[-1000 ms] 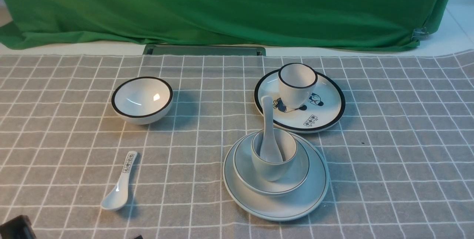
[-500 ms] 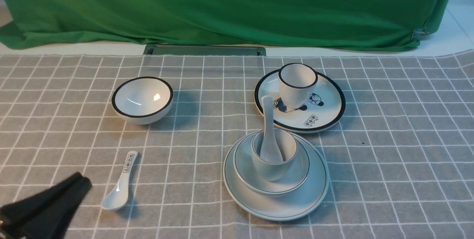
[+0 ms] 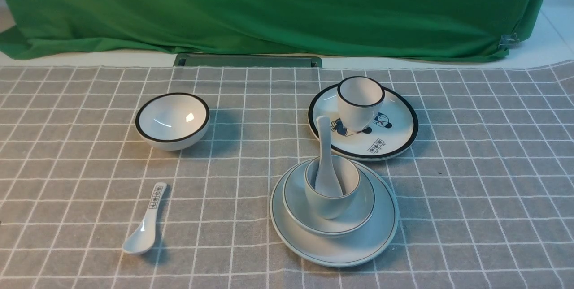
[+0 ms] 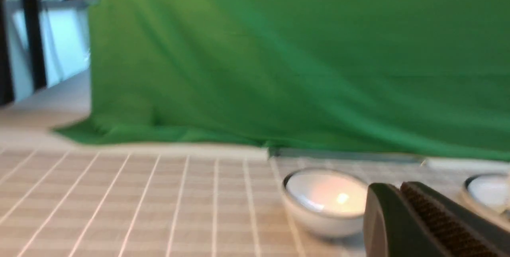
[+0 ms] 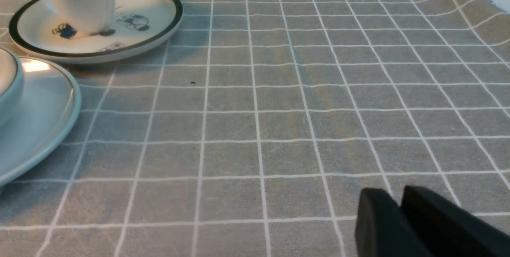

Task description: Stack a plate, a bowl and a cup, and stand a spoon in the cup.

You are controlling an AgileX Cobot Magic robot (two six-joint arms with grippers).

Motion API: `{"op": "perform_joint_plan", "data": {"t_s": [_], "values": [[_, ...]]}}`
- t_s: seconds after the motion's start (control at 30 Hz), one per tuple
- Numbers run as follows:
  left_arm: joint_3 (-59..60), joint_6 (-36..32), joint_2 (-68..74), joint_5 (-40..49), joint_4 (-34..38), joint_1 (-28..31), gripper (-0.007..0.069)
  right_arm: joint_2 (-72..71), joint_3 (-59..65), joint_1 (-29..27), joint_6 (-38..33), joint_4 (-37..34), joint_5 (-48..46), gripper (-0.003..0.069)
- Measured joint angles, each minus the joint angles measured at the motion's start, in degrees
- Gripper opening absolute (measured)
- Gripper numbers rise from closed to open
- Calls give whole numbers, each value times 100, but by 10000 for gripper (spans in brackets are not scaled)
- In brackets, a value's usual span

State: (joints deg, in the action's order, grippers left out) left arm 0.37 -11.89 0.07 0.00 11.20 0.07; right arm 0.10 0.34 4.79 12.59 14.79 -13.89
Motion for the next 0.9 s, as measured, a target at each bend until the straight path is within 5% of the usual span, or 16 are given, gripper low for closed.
{"op": "perform_joint_plan", "data": {"t_s": [0.27, 0.9], "values": [[0, -382, 0, 1217, 344, 110, 13, 0, 0, 0, 0, 0, 0, 143], [0, 483, 0, 1291, -114, 110, 13, 0, 0, 0, 0, 0, 0, 196]]}}
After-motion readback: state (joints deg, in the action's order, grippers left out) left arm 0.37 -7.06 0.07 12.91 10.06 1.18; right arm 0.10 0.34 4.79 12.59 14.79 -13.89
